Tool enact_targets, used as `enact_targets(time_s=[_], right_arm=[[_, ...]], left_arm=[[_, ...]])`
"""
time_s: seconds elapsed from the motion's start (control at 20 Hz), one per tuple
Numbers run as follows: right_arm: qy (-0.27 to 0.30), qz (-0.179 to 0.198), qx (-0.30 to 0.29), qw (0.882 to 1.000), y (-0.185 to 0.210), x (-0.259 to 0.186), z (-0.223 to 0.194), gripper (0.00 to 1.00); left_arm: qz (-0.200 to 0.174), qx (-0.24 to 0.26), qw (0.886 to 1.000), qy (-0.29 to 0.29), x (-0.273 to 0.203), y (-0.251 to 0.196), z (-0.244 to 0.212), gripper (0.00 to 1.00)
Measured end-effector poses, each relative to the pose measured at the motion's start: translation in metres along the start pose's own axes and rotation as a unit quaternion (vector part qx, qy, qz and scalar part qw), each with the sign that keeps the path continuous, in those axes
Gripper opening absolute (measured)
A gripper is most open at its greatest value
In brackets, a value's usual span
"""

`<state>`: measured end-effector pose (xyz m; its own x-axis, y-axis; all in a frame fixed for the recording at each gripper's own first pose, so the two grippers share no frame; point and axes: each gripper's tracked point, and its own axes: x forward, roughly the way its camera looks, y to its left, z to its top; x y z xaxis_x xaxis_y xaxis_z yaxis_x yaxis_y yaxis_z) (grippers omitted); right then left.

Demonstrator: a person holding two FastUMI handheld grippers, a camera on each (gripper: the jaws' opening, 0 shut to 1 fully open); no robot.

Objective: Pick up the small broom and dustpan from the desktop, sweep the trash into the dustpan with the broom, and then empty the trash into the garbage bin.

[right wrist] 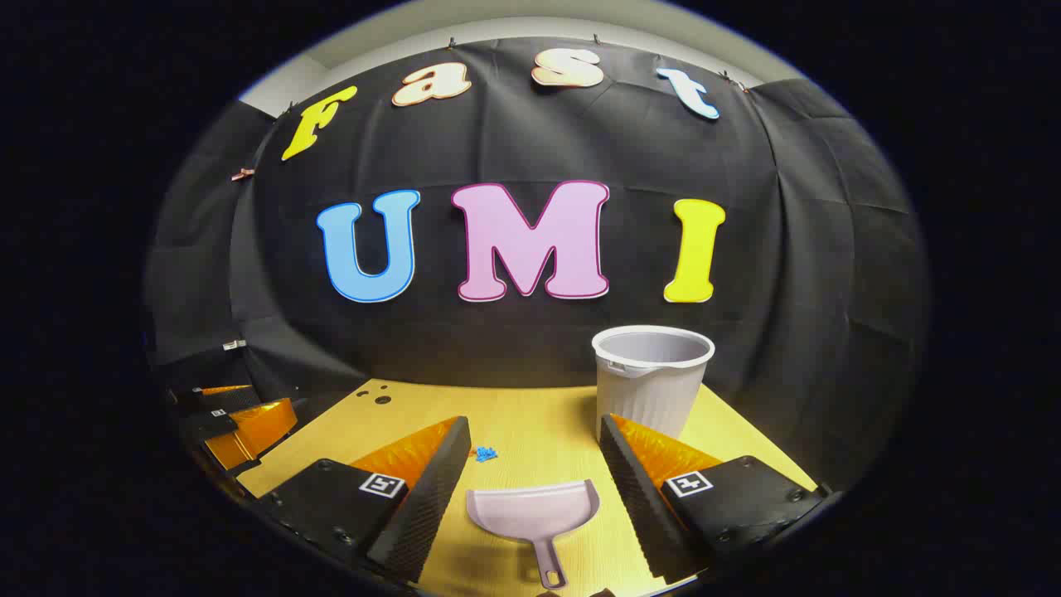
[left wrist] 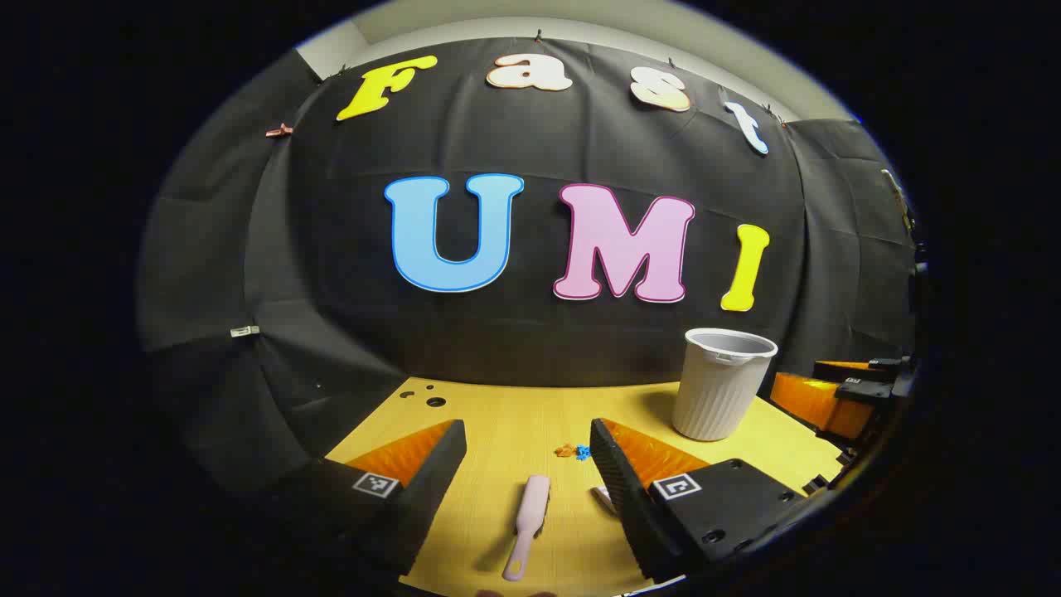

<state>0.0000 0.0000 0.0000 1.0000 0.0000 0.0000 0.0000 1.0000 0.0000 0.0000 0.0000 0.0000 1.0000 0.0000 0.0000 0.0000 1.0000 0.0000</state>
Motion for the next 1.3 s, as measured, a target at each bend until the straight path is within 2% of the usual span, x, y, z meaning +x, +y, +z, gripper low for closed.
enact_targets(time_s=[0.7,0.9,1.15,1.3], right_arm=[[0.061,0.027,-0.012,0.998,0.004,0.029,-0.033,0.98],[0.08,0.032,-0.011,0.996,0.002,0.037,-0.045,0.98],[0.094,0.033,-0.013,0.995,-0.003,0.042,-0.054,0.98],[0.11,0.04,-0.014,0.993,-0.004,0.045,-0.064,0.98]], left_arm=[[-0.002,-0.011,0.997,0.072,0.027,0.006,-0.045,0.96],[-0.007,-0.044,0.993,0.107,0.029,0.007,-0.065,0.96],[-0.007,-0.036,0.988,0.152,0.037,0.012,-0.093,0.96],[-0.011,-0.033,0.98,0.198,0.043,0.014,-0.125,0.96]])
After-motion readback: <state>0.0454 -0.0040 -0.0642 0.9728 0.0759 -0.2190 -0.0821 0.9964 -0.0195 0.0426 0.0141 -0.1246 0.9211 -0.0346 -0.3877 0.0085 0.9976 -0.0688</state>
